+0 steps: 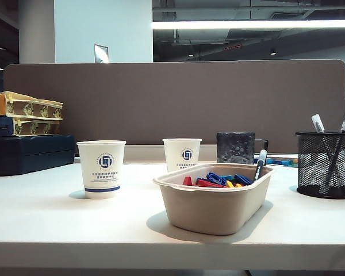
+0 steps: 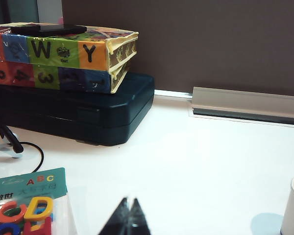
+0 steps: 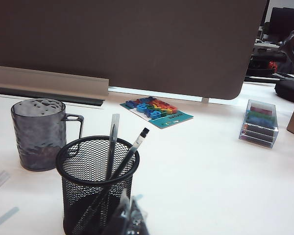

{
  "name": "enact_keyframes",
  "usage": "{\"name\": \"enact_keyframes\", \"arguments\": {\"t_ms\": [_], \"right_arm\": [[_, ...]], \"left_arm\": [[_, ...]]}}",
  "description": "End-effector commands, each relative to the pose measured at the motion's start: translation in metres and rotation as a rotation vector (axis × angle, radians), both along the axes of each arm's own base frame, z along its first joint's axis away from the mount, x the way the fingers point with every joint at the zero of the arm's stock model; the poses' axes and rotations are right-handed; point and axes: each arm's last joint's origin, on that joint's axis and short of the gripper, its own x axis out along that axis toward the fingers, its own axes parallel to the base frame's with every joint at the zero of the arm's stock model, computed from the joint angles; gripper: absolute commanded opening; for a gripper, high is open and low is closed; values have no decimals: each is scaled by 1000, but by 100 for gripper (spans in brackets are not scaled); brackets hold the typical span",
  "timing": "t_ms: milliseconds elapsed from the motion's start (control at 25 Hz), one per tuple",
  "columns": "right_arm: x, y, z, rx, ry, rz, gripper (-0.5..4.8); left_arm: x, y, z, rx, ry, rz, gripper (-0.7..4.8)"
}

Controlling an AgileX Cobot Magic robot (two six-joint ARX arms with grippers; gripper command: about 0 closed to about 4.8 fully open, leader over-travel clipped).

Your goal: Pick up one pen and put it in the pen container.

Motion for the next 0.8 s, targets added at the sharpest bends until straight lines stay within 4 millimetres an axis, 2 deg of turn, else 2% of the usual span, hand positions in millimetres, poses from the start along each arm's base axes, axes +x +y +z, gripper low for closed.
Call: {"name": "enact_keyframes", "arguments": {"t_ms": [40,520,800], "right_arm": [[0,0,1,4,-24,-1,-2],[0,0,2,162,-25,14,-2],[-2,0,13,230,-133,31,-1]], "left_arm": [[0,0,2,1,-13,-5,-6],[0,-1,2,-34,-16,-32,-6],[-1,-4,5,-33,-40,-134,-6]]}}
